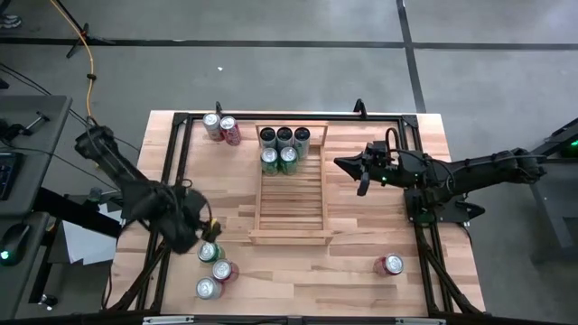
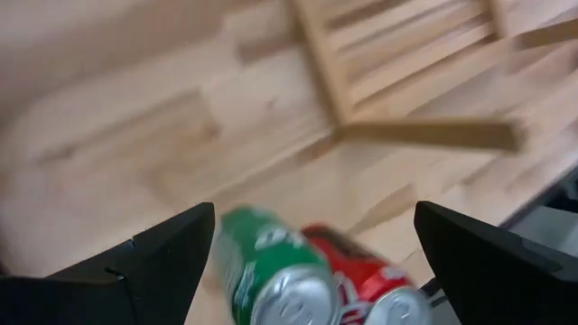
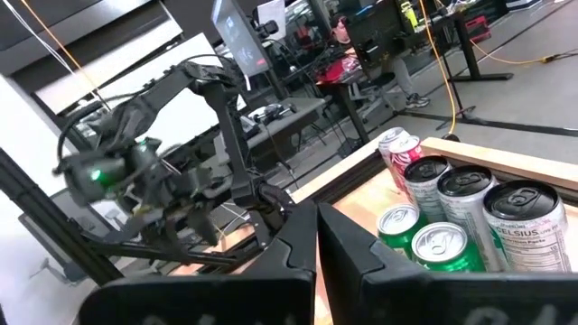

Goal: Place canned beverage on shelf
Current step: Put the green can on the shelf aligned with the other green cans

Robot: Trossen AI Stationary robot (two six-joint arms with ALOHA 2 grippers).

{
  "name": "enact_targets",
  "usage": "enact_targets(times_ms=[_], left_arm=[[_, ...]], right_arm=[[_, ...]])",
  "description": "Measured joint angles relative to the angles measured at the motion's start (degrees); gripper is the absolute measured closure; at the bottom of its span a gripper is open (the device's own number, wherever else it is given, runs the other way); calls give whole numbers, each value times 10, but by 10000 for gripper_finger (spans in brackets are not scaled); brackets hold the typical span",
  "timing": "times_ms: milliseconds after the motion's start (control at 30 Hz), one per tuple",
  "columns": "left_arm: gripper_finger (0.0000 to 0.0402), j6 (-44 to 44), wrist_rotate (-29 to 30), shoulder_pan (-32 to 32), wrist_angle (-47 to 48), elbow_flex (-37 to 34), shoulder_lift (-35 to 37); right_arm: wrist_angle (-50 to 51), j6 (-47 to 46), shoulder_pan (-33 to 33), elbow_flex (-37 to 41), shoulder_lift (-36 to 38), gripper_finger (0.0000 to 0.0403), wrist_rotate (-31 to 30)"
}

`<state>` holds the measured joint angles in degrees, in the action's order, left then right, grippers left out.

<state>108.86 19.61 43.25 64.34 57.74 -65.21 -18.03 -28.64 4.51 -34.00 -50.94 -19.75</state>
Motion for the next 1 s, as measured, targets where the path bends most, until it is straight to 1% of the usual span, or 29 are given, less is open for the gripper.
enact_targets(times_ms=[167, 267, 467, 533, 633, 767, 867, 1000], left_arm=[[32, 126, -26, 56, 4, 2, -49], [32, 164, -28, 70, 32, 23, -64], [32, 172, -56, 68, 133, 89, -86], [32, 171, -71, 63, 144, 105, -98], [32, 171, -89, 62, 135, 113, -119], [32, 171, -90, 58, 91, 113, -145], [32, 171, -90, 52, 82, 113, -155], [32, 171, -90, 47, 79, 113, -157]], right_arm=[[3, 0, 0, 0, 0, 402, 0], [3, 0, 0, 0, 0, 402, -1], [3, 0, 0, 0, 0, 402, -1], [6, 1, 0, 0, 0, 402, -1], [18, 1, 0, 0, 0, 402, -1], [34, 1, 0, 0, 0, 402, -12], [39, 1, 0, 0, 0, 402, -24], [41, 1, 0, 0, 0, 402, -27]])
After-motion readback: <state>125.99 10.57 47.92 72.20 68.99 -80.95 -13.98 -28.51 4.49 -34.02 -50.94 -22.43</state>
